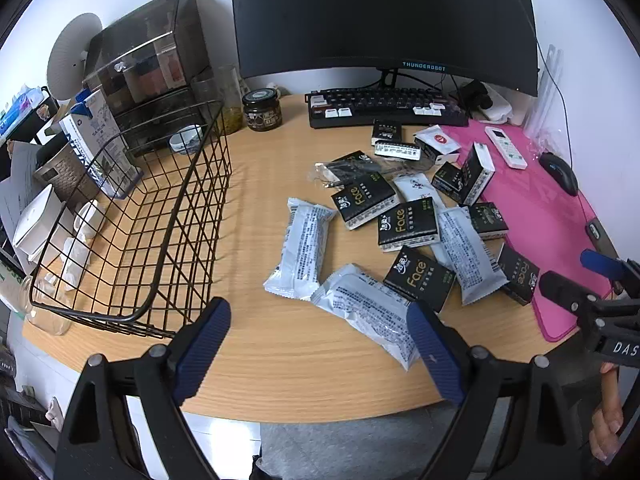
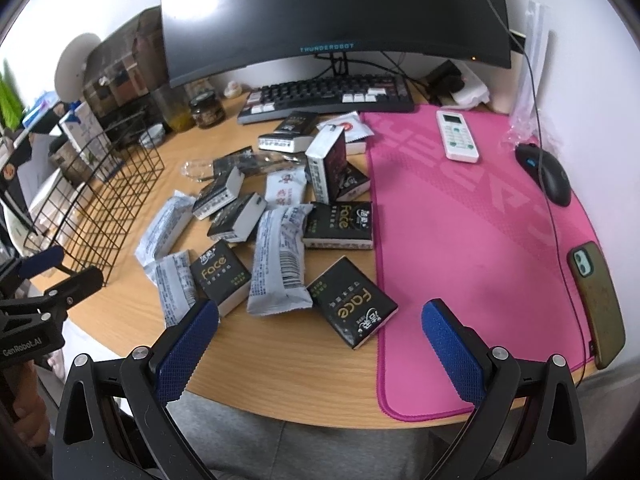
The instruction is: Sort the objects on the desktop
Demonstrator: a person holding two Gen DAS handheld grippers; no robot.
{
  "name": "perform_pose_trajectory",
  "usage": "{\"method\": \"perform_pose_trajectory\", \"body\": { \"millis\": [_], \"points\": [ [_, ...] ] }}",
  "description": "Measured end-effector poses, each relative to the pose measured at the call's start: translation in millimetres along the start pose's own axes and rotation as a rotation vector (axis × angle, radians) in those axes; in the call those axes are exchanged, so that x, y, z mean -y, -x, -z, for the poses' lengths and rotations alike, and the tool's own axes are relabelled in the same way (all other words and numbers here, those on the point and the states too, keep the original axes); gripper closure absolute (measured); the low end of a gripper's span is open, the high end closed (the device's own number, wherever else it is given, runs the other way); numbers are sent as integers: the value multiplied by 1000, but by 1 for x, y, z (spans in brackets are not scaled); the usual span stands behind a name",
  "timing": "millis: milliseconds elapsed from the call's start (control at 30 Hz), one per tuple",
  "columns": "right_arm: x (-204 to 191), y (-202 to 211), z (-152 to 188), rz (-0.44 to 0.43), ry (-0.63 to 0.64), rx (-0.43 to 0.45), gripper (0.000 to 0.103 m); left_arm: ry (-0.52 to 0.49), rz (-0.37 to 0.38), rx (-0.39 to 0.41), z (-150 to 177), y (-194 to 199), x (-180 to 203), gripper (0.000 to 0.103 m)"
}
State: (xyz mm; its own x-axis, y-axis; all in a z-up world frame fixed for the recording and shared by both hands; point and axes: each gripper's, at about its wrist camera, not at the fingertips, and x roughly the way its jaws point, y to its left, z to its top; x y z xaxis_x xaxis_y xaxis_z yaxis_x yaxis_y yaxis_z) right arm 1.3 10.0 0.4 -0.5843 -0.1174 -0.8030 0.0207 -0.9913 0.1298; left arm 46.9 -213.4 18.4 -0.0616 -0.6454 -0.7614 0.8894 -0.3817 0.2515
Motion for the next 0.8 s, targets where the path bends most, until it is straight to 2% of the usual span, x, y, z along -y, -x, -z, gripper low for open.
{"method": "perform_pose_trajectory", "body": {
  "millis": [200, 233, 800],
  "points": [
    [3, -1, -1, -18, 5, -5, 0, 8, -5, -3, 0, -1, 1, 13],
    [3, -1, -1, -117, 86, -23, 0, 10, -4, -5, 0, -2, 1, 13],
    [6, -2, -2, -123, 79, -30, 0, 37, -28, -24, 0, -5, 3, 13]
  ]
}}
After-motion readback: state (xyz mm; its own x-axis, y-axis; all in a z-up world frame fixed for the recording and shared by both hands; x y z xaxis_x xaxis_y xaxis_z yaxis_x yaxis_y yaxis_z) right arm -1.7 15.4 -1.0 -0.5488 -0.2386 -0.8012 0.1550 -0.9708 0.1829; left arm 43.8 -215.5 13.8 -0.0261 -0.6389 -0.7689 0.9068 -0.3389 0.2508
